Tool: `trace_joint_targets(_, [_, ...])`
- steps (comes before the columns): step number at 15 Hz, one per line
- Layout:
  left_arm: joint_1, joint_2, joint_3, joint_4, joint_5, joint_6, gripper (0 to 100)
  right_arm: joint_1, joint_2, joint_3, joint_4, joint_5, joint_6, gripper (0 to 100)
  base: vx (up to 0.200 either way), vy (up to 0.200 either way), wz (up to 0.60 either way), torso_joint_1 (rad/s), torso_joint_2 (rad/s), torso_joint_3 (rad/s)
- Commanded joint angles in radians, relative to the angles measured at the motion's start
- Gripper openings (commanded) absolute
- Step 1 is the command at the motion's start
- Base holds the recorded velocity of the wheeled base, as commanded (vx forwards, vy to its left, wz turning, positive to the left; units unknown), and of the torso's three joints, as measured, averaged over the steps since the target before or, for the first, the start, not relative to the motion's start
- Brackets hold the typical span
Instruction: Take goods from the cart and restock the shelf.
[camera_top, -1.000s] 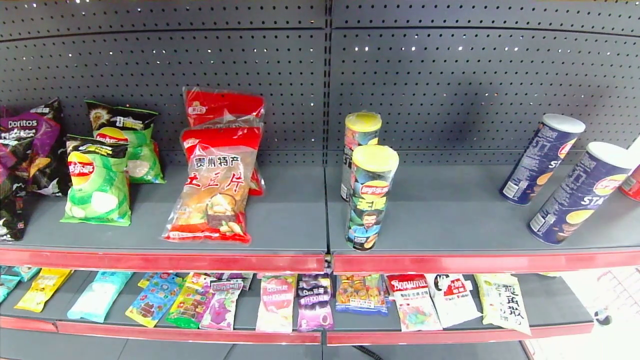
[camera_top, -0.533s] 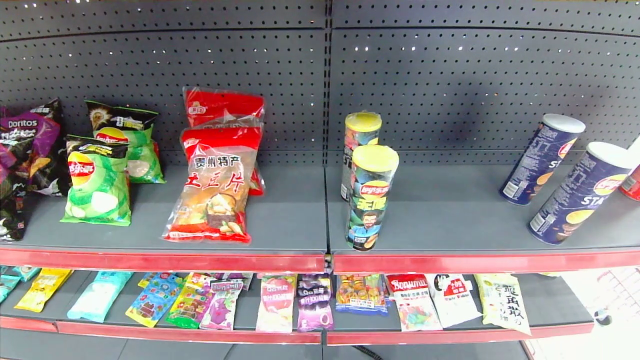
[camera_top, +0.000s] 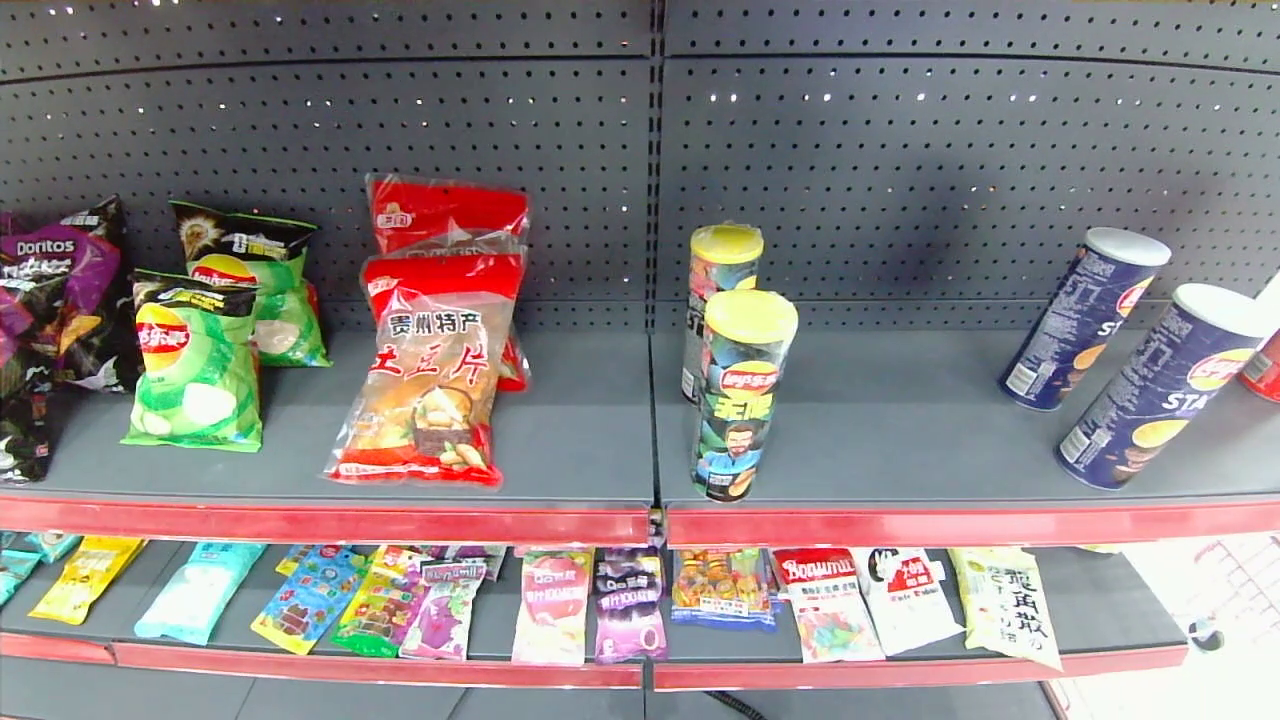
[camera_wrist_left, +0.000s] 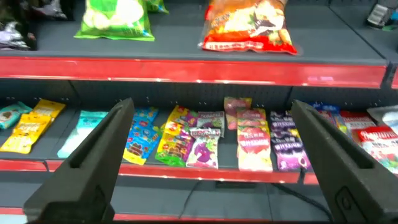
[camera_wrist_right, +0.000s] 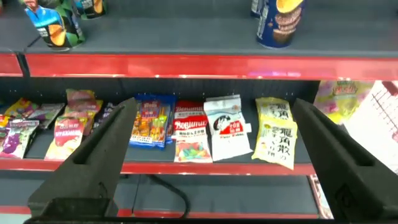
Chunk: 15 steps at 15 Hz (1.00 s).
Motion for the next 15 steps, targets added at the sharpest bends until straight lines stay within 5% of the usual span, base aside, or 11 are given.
trace_joint_targets(1, [0.004,-0.014,0.0,0.002,-0.001,-0.001,100,-0.001,-0.013,0.0,0.0,-0.005,0.003,100,0.0,0.0,0.0,0.0,0.0,0.0])
trace_joint_targets(3, [0.004,-0.014,0.0,0.0,0.001,-0.001,100,-0.001,-0.013,0.0,0.0,-0.003,0.001,100,0.0,0.0,0.0,0.0,0.0,0.0])
trace_joint_targets(15, [0.004,-0.014,0.001,0.002,-0.001,-0.001,100,-0.001,-0.013,0.0,0.0,-0.001,0.001,100,0.0,-0.2,0.0,0.004,0.0,0.001])
